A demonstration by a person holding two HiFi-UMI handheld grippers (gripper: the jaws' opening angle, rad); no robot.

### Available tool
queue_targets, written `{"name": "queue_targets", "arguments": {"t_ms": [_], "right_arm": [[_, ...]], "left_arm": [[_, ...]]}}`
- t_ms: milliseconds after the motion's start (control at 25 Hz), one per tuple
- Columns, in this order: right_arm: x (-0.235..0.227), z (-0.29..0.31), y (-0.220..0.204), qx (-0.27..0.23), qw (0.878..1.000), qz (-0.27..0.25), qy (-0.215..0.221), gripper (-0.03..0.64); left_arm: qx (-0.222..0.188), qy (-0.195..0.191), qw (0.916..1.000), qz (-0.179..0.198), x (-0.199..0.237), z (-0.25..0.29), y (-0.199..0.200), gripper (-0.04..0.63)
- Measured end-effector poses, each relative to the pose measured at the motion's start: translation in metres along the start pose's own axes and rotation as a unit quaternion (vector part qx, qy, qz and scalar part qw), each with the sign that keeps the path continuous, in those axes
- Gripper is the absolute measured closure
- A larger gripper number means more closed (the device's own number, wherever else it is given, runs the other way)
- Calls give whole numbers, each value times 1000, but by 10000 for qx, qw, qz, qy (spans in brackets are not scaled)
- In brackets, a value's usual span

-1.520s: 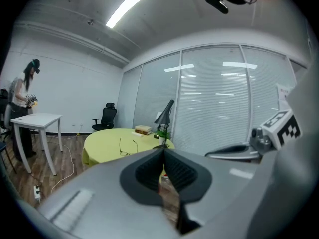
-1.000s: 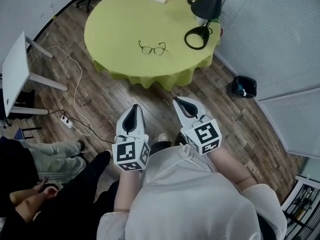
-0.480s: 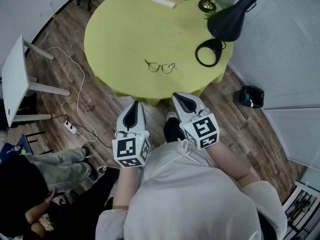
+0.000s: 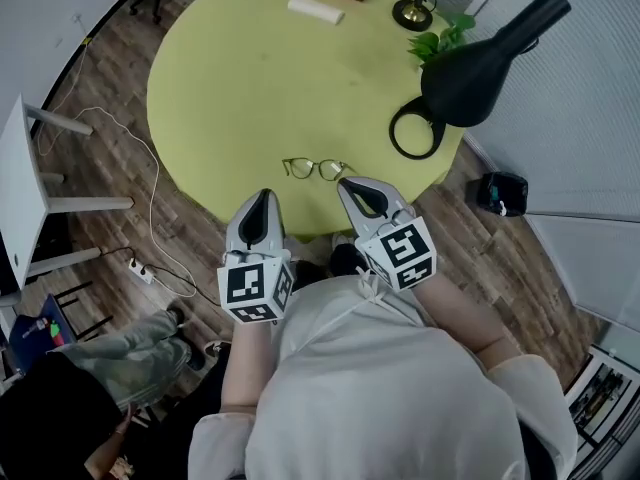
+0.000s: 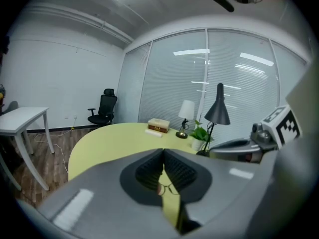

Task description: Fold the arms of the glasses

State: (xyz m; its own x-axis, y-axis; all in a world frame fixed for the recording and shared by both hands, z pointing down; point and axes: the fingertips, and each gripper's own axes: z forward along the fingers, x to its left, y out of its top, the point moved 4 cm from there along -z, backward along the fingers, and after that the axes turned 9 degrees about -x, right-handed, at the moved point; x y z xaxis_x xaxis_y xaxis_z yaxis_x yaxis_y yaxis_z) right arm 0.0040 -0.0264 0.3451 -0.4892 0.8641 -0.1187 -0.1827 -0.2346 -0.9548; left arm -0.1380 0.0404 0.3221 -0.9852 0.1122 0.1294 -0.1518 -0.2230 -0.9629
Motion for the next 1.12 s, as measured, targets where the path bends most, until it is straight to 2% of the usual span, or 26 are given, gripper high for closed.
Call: {"name": "queue_targets", "arguments": {"t_ms": [120,240,440,640,840,1080,1120], "right_arm": [[-11,12,-1,97,9996,78,-253,618],[-17,23,3,95,9981,131,-593,618],[-29,31,3,124,9898,374,-1369,618],[-40,30,-19,471,9792,379,-1937,618],[-51,29,-54,1099,9703,436,-2108,618],[-58,47,-105,1851,9685,196,-1656,614],[-59,51,-111,1943,9686,136,-1546,595]], "left_arm": [[57,-255,9997,38,10,21,2,589],[148,-686,9975,100,18,45,7,589],[294,-1476,9881,325,21,79,16,589],[377,-1942,9798,285,26,95,9,589],[510,-1935,9791,361,41,98,-14,589],[960,-1665,9812,178,59,99,-58,589],[1025,-1640,9810,169,59,99,-65,589]]}}
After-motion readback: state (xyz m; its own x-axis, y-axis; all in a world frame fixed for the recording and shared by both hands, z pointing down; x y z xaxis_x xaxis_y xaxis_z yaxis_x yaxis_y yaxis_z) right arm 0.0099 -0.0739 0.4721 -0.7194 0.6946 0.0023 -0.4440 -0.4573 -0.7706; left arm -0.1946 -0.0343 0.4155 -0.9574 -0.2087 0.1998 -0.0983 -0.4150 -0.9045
